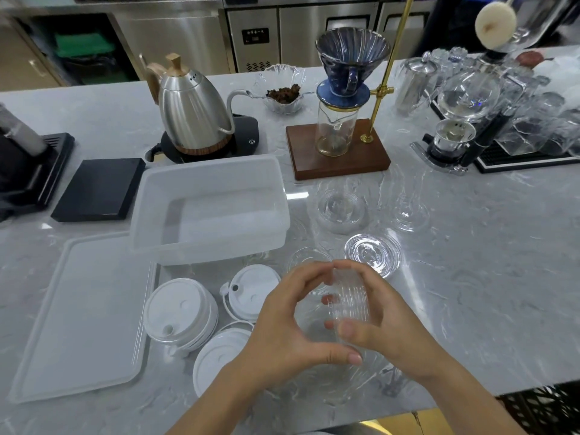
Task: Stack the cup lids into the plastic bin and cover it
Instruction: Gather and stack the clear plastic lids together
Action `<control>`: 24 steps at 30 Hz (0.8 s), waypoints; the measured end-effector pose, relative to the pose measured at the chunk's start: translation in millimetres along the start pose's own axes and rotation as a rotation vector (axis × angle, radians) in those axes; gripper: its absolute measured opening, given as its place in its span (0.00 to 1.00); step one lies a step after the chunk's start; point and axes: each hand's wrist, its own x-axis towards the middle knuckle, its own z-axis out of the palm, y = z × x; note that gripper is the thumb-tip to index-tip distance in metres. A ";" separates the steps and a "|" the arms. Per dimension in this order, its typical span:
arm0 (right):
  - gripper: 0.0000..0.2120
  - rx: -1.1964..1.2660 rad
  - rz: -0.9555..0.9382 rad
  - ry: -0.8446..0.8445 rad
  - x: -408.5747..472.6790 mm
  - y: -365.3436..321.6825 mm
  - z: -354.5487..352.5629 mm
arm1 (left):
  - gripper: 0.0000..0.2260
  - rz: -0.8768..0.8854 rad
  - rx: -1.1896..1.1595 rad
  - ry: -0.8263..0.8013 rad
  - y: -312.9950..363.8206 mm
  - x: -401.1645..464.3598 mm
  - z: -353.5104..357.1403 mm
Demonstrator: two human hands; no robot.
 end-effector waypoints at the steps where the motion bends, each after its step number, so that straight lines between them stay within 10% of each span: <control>1: 0.43 0.003 0.007 0.000 0.1 0.0 0.7 | 0.45 0.005 0.003 -0.002 -0.6 -0.1 -0.1; 16: 0.39 0.109 0.018 0.109 0.8 12.8 -0.2 | 0.47 -0.007 0.012 -0.109 -4.3 0.9 9.8; 24: 0.38 0.100 -0.015 0.303 5.3 20.8 -26.6 | 0.21 -0.096 0.481 0.023 -20.2 28.7 -10.5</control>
